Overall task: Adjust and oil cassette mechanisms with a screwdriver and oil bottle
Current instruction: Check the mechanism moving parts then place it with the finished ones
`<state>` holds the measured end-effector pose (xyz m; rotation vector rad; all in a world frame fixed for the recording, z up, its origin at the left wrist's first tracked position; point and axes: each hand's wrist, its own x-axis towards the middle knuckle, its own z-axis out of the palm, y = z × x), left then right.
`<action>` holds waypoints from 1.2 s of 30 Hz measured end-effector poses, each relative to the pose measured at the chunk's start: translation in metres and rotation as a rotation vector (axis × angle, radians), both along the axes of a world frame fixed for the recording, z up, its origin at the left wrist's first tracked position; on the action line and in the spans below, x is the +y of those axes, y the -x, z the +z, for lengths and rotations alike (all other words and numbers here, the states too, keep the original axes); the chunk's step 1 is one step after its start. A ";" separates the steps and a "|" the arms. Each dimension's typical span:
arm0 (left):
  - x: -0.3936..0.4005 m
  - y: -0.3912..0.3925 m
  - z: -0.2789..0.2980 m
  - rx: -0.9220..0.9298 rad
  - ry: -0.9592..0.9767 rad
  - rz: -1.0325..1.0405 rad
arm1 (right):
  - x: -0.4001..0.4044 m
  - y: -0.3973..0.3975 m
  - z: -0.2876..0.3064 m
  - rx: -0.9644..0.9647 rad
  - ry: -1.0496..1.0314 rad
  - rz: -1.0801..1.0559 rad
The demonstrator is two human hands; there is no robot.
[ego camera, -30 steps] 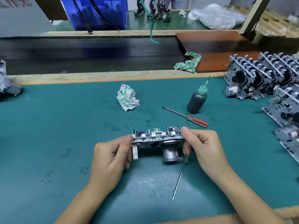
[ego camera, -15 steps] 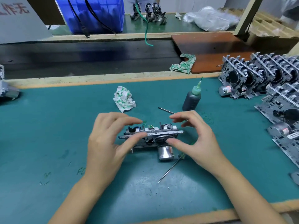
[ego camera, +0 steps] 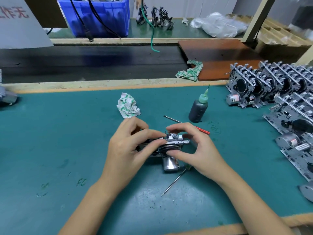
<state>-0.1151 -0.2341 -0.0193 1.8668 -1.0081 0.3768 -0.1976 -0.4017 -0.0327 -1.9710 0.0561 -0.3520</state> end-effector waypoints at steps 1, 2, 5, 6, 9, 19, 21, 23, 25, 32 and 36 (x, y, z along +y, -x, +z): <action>0.000 0.000 0.000 -0.008 0.005 0.003 | 0.000 0.000 0.000 0.002 -0.017 0.007; 0.000 0.001 0.000 -0.023 0.008 0.006 | 0.000 0.000 0.000 0.001 -0.030 0.013; -0.001 0.001 0.000 -0.059 0.017 0.011 | 0.000 -0.001 -0.002 -0.005 -0.052 0.032; -0.001 0.001 0.000 -0.057 0.021 0.011 | 0.000 -0.001 -0.003 -0.008 -0.062 0.034; -0.002 0.001 0.000 -0.026 0.038 -0.008 | -0.001 -0.003 -0.002 0.001 -0.081 0.044; -0.003 0.003 0.003 0.050 0.050 -0.024 | -0.004 -0.004 -0.002 0.012 -0.127 0.062; -0.002 0.003 0.003 0.044 0.051 -0.041 | -0.004 -0.005 -0.001 0.021 -0.127 0.065; -0.003 0.004 0.002 0.034 0.053 -0.038 | -0.004 -0.005 0.000 0.020 -0.122 0.065; -0.004 0.005 0.002 0.041 0.069 -0.018 | -0.003 -0.003 0.000 0.014 -0.112 0.072; -0.005 0.004 0.005 0.097 0.107 -0.056 | -0.003 -0.002 -0.001 0.004 -0.071 0.055; -0.006 0.006 0.005 0.098 0.121 -0.043 | -0.003 -0.002 -0.002 -0.011 -0.041 0.042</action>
